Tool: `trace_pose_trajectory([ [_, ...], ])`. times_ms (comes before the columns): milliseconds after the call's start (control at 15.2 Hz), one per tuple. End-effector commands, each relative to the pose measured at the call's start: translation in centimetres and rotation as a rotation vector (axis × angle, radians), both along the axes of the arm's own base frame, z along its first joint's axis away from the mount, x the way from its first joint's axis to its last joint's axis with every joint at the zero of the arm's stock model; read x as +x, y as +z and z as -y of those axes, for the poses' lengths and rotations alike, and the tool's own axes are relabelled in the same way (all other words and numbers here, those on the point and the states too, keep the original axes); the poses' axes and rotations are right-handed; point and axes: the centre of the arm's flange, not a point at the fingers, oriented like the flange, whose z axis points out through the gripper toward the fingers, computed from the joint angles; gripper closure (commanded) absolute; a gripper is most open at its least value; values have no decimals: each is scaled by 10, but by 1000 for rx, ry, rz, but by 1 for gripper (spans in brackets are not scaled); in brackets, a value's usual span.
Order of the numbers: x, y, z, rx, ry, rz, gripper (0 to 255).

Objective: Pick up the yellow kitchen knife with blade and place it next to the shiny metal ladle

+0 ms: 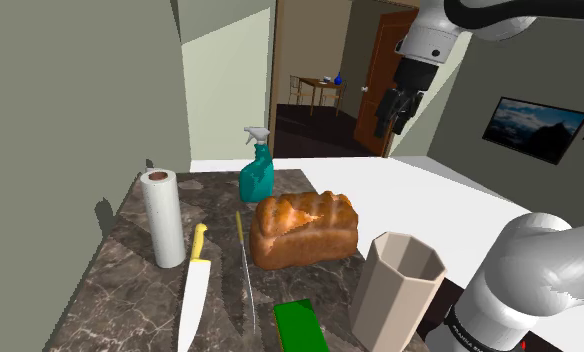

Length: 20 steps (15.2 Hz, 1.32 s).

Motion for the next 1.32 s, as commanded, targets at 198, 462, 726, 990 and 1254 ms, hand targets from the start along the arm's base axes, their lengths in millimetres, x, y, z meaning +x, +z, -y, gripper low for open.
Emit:
trace_pose_trajectory([
  [198, 11, -16, -36, -6, -42, -11, 0],
  [462, 28, -38, -84, -15, -98, -25, 0],
  [726, 47, -61, -131, -24, -155, -40, 0],
  [990, 68, -85, -176, -32, -211, -54, 0],
  [1254, 92, -109, -219, -41, -267, -69, 0],
])
